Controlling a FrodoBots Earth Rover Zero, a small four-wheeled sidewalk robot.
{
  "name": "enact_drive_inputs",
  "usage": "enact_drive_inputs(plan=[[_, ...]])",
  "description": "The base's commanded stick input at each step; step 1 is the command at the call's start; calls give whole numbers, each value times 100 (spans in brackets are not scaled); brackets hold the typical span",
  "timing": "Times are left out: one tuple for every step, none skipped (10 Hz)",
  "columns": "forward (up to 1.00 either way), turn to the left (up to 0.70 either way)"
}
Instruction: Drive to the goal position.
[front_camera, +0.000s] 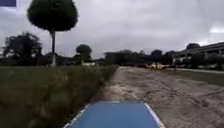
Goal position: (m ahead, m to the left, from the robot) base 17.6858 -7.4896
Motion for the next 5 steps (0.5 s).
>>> enact_drive_inputs(plan=[[50,0],[50,0],[50,0],[50,0],[50,0]])
